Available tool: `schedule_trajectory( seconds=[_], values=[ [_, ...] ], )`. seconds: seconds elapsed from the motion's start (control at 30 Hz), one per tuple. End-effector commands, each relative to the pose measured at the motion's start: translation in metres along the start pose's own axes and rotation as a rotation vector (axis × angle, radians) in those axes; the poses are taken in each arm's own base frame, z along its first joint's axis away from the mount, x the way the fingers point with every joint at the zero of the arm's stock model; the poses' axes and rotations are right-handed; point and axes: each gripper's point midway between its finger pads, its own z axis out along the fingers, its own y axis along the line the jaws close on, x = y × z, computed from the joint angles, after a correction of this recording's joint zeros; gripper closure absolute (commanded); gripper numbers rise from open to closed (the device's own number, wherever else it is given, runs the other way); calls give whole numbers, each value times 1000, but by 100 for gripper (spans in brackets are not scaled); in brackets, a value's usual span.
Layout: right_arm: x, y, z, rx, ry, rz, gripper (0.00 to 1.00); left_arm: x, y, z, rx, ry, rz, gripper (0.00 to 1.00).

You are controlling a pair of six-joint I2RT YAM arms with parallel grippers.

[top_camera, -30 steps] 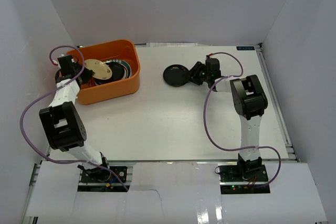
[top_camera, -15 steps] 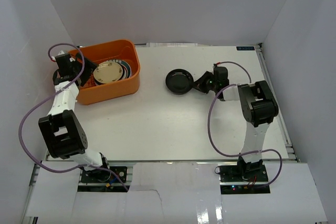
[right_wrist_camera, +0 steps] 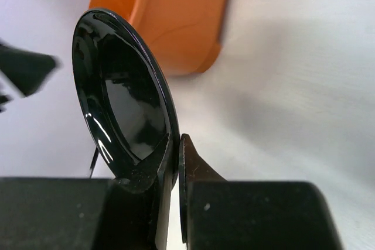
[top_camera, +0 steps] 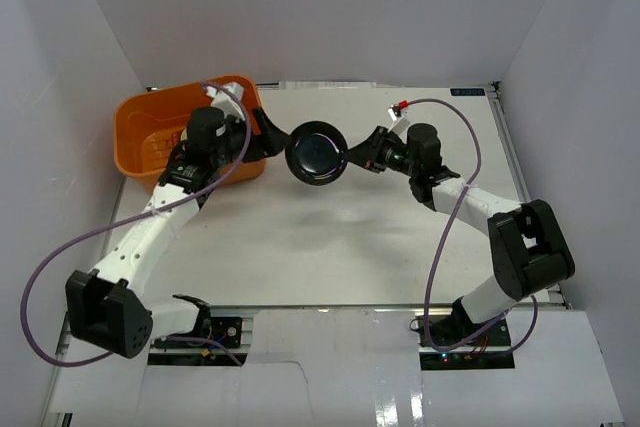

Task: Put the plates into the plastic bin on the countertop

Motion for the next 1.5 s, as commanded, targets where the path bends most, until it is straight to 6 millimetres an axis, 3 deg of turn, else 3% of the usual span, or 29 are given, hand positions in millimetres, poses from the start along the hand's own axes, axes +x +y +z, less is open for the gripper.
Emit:
schedule_trajectory(
  seconds=[0.0,0.07,0.2,0.23,0.27,0.3,0.33,0.4,0.47,0.5,0.6,0.63,0.7,0.73,0.83,0.97,1.1,1.2,1.3,1.33,1.37,1.4,1.43,1.47],
  values=[
    [3,34,-3,-101,33,-72,92,62,0,13,19,211,-8,14],
    [10,42,-4,-129,59,-74,92,78,-1,20,25,258,-12,17],
    [18,47,-8,-149,85,-69,92,84,-1,26,16,270,-14,66],
    [17,49,-10,-148,79,-74,90,81,0,26,6,256,-20,91],
    [19,47,-12,-140,81,-75,85,76,-2,26,4,240,-19,99],
    [21,45,-13,-126,88,-73,77,71,-4,24,4,221,-15,100],
    [20,47,-16,-127,86,-90,55,61,-6,24,3,195,-2,100],
    [23,45,-19,-117,94,-97,35,48,2,25,-61,157,21,100],
    [29,42,-25,-109,102,-117,24,15,20,26,-176,67,74,100],
    [33,38,-28,-98,107,-117,18,9,32,29,-213,68,76,100],
    [51,24,-37,-67,134,-114,12,-46,71,20,-259,-38,-10,100],
    [55,23,-40,-63,136,-113,12,-67,101,9,-310,-89,-54,100],
    [68,11,-46,-43,157,-102,12,-83,128,1,-367,-140,-98,100],
    [73,7,-47,-37,168,-98,12,-93,165,-10,-442,-173,-144,100],
    [84,-4,-49,-15,193,-93,12,-98,210,-22,-496,-203,-249,100],
    [89,-7,-47,-20,213,-99,12,-79,254,-14,-527,-153,-352,100],
    [90,-10,-46,-14,216,-107,13,-69,269,-8,-547,-123,-377,93],
    [91,-12,-45,-9,219,-106,13,-65,279,-11,-593,-127,-374,80],
    [92,-12,-45,-6,220,-103,13,-67,285,-18,-633,-144,-359,57],
    [91,-13,-45,-4,218,-103,13,-67,285,-20,-639,-147,-350,41],
    [90,-12,-44,-3,216,-106,13,-70,283,-22,-640,-156,-342,33],
    [89,-11,-44,0,211,-109,13,-78,276,-27,-626,-176,-327,26],
    [88,-12,-44,6,208,-109,13,-83,270,-29,-615,-189,-314,13],
    [85,-10,-44,4,204,-109,12,-88,263,-32,-596,-199,-303,8]
  ],
)
